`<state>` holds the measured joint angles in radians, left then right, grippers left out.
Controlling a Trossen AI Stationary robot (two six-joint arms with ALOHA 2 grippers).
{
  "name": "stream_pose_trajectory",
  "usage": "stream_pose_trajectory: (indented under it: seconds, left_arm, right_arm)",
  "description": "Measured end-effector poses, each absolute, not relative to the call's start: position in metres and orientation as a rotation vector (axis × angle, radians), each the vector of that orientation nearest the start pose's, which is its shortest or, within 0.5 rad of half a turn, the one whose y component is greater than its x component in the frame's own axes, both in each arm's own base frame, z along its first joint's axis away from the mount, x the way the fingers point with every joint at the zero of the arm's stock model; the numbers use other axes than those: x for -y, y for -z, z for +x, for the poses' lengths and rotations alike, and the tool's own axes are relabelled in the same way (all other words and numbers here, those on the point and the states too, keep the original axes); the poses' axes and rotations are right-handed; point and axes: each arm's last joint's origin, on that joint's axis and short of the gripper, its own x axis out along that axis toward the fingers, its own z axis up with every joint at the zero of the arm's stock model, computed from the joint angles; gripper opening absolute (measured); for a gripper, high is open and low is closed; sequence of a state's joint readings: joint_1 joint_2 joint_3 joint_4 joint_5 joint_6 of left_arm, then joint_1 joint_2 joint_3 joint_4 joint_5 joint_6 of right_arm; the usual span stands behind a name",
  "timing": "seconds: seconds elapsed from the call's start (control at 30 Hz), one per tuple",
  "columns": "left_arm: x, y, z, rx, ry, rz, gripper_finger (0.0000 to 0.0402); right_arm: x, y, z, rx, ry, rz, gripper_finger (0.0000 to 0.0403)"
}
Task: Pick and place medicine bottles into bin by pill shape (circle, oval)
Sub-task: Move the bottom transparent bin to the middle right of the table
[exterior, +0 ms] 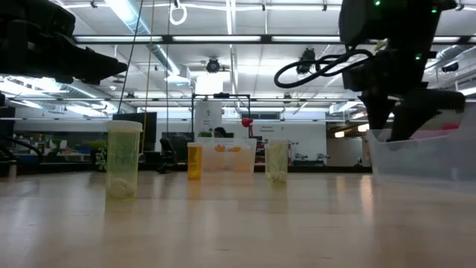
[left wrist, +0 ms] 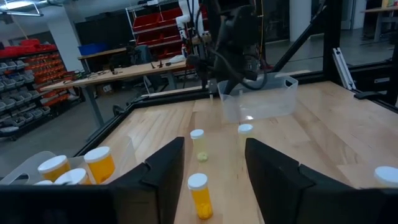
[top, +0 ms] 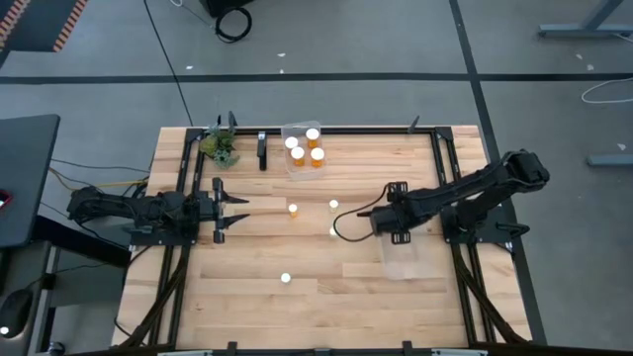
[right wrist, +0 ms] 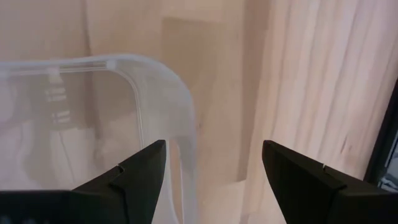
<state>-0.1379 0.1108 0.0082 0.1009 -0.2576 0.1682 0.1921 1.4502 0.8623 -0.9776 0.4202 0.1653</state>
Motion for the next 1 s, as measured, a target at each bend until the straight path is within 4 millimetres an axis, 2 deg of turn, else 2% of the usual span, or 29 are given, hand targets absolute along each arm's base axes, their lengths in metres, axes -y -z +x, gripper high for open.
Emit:
stream_pose_trajectory:
  seconds: [0.37,1.0]
  left_arm:
    - [0.007,-0.167,0.103,-0.012,-0.120,0.169,0.0180]
    - [0.007,-0.167,0.103,-0.012,-0.120,0.168,0.0177]
  right_arm:
    - [-0.004,-0.186,0.232,-1.443,0.376,-0.262,0.0273]
    - [0.028,-0.186,0.230,-1.422,0.594,-0.041,0.0273]
